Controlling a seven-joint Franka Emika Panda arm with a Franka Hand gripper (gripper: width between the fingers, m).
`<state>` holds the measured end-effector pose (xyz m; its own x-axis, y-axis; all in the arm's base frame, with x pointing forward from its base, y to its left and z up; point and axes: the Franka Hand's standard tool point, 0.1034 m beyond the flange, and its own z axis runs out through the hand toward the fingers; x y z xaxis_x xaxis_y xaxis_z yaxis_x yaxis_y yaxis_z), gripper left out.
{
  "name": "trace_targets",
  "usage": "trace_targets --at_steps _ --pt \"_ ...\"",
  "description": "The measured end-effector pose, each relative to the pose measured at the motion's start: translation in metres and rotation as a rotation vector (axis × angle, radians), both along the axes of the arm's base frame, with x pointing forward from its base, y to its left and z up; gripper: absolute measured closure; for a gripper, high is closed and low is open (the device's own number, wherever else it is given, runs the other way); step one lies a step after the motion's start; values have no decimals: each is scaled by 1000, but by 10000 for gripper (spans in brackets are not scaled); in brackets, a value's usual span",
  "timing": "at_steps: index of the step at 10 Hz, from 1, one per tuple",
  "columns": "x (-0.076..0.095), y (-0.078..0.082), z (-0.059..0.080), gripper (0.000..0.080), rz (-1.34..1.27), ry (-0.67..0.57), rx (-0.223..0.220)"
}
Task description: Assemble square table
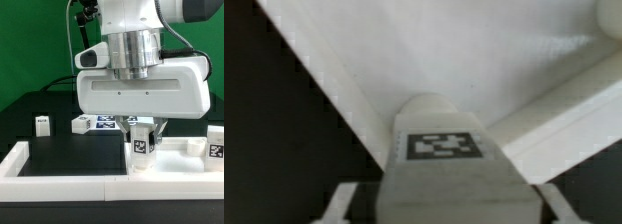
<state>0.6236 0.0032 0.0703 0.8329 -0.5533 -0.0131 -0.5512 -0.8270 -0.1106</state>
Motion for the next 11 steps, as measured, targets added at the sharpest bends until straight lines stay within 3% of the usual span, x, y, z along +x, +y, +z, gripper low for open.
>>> trace_targets --at_steps 3,8,9,10,11 --pt "2 -1 -1 514 -306 30 17" --pt "3 -1 -2 512 -1096 128 160" --pt "2 -1 -2 512 -1118 132 164" --pt "2 -1 -3 438 -1117 132 163" --pt "2 -1 -3 302 -1070 125 160"
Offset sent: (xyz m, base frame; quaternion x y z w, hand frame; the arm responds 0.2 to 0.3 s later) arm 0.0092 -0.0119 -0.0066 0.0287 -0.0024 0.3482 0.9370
